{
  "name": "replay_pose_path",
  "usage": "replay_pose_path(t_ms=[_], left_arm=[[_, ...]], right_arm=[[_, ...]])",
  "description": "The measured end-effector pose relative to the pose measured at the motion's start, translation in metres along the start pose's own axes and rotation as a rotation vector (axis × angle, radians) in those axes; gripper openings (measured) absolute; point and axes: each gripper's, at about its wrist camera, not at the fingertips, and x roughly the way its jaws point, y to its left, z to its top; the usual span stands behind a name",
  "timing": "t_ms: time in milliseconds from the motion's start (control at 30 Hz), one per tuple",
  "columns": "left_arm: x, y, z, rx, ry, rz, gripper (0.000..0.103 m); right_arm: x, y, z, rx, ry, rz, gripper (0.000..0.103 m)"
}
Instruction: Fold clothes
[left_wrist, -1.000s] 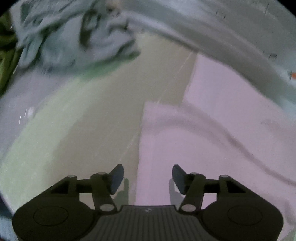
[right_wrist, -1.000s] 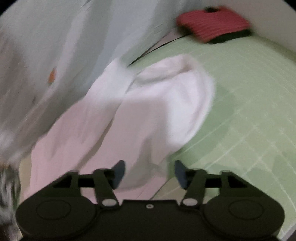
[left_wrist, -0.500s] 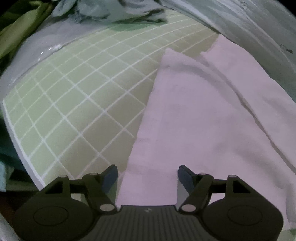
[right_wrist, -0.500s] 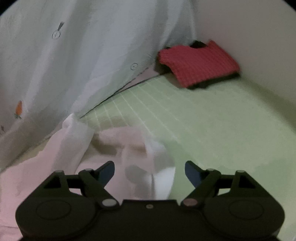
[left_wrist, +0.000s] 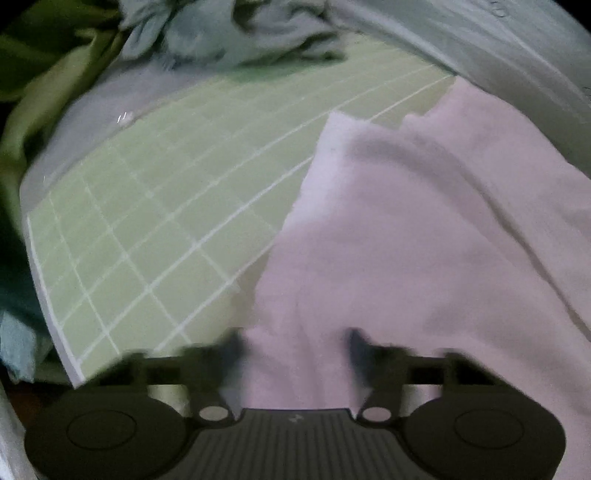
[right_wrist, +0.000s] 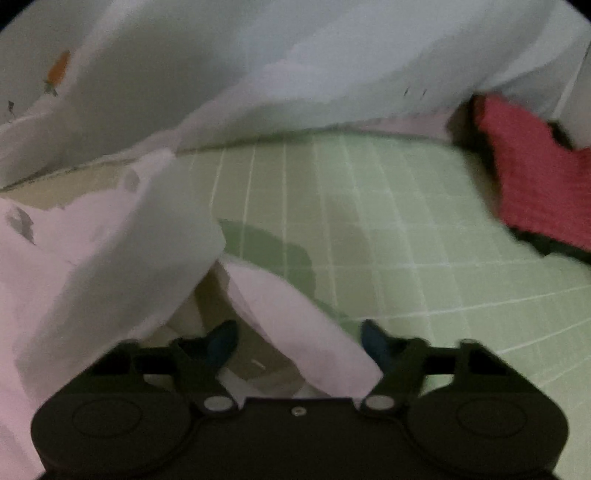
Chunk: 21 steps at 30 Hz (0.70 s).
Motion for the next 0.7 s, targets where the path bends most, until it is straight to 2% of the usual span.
replay_pose_path(t_ms=[33,67,100,200,300,400,467,500,567,667,700], left_arm=[[0.001,-0.001,0.003,-0.008,0.008,-0.012,0.01],[0.003,-0.004,0.007,-0.007,0.009,-0.008,0.009],[0.004,-0.008,0.01,0.004,0.002,-0.006,0.009],[0.001,-0.019,0.024,0.022,-0.042,-0.035,0.008],[-0.015,-0.038,0.042,0.044,-0.129,-0.081,0.008],[-0.037,-0.05,0.052,0.093,-0.227,-0.095,0.008],[-0.046,-0.054,0.054,0.126,-0.276,-0.084,0.008],[-0.043,-0.053,0.056,0.139,-0.282,-0.074,0.008],[-0.034,-0.042,0.054,0.125,-0.254,-0.084,0.008],[-0.019,-0.021,0.048,0.077,-0.191,-0.086,0.008],[-0.017,-0.015,0.045,0.077,-0.18,-0.084,0.008]], right_arm=[[0.002,0.0,-0.002,-0.004,-0.015,-0.013,0.025],[0.002,-0.002,-0.001,0.001,-0.028,0.003,0.016],[-0.002,-0.006,0.001,0.033,-0.058,0.022,0.013],[-0.032,-0.01,0.013,0.082,-0.202,0.017,0.009],[-0.09,-0.018,0.028,0.118,-0.408,-0.091,0.007],[-0.17,-0.041,0.024,0.261,-0.638,-0.217,0.007],[-0.216,-0.064,0.005,0.407,-0.719,-0.272,0.007],[-0.226,-0.077,-0.008,0.476,-0.71,-0.269,0.007],[-0.221,-0.095,-0.036,0.549,-0.632,-0.289,0.007],[-0.186,-0.108,-0.09,0.574,-0.419,-0.33,0.008],[-0.174,-0.114,-0.111,0.626,-0.357,-0.309,0.008]])
